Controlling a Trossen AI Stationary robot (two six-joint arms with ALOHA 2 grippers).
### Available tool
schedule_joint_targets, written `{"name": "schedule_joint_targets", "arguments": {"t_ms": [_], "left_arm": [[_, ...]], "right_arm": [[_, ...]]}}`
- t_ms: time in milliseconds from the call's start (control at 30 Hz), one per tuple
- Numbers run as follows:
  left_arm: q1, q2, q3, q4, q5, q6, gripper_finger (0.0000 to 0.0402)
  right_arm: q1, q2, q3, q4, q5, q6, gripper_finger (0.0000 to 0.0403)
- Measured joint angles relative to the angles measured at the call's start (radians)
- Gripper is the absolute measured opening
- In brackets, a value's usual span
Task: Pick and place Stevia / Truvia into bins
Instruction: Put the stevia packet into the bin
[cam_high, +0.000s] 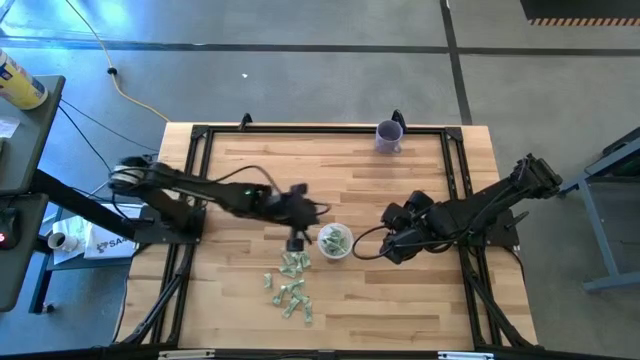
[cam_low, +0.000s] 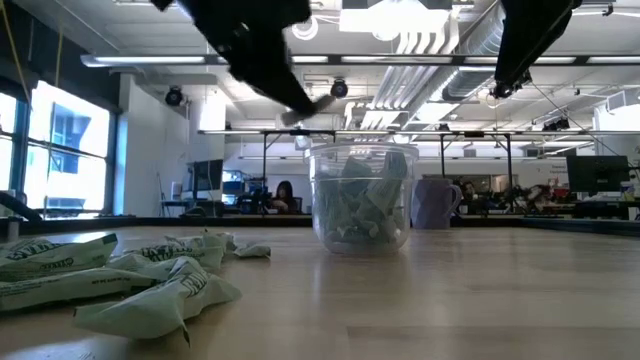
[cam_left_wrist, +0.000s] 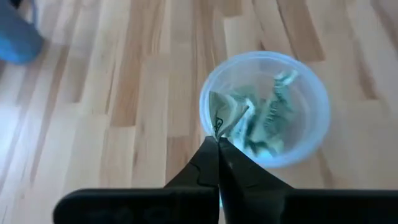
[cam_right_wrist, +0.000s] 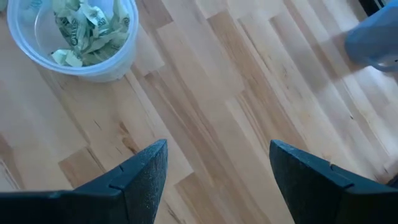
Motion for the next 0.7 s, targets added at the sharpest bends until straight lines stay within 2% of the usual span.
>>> {"name": "schedule_joint_targets", "arguments": {"t_ms": [233,367,433,600,700], "left_arm": [[0.037,0.21,0.209,-0.002,0.12,0.047,0.0021],[0.015,0.294,0.297,-0.076,0.14,0.051,0.0036],[0.002,0.325,0.307,-0.123,0.143,0.051,0.0039],[-0.01,0.384,0.31,-0.118,0.136,0.047,0.0025],[-0.01,0.408,0.308,-0.133,0.095,0.037,0.0037]], "right_arm": [[0.0,0.0,0.0,-0.02,0.0,0.002,0.0271],[0.003,0.0,0.0,-0.032,0.001,0.004,0.0271],[0.005,0.0,0.0,-0.033,0.0,0.004,0.0271],[0.009,-0.001,0.0,-0.042,0.017,0.006,0.0271],[0.009,0.0,0.0,-0.048,0.031,0.005,0.0271]]}}
